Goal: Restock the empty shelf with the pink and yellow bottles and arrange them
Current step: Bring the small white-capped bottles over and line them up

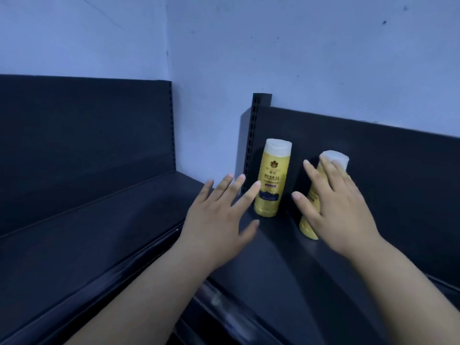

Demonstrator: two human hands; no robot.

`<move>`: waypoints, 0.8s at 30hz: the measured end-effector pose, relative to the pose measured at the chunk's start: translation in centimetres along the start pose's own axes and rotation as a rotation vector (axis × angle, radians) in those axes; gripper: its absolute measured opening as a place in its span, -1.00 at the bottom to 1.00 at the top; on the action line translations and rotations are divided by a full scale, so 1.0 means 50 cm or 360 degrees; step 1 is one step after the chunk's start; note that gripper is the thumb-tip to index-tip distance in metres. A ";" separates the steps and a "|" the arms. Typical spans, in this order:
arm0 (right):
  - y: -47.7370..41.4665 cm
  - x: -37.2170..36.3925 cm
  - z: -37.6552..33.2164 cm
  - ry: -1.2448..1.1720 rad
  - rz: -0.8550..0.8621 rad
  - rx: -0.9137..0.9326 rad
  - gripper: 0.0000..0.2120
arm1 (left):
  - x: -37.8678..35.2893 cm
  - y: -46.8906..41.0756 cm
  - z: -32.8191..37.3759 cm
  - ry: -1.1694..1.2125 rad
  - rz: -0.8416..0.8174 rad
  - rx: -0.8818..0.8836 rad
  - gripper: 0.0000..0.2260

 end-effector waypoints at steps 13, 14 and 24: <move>-0.194 -0.033 0.075 0.0356 -0.0261 -0.0792 -0.57 | -0.086 -0.310 -0.032 0.0322 0.0083 -0.0346 -0.52; -0.205 -0.039 0.076 0.0350 -0.0305 -0.0846 -0.59 | -0.099 -0.334 -0.031 0.0311 0.0002 -0.0338 -0.52; -0.241 -0.092 0.104 0.0459 0.0086 -0.0911 -0.56 | -0.183 -0.432 -0.015 0.0579 0.0272 -0.0151 -0.68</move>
Point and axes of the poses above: each hand's wrist, its own y-axis away from the middle knuckle, its own x-axis out of the back of the hand, z = x × y, the point moved 2 cm from there along -y, towards the middle knuckle, and after that the axes turned 7 degrees about y, right-handed, at the moved point
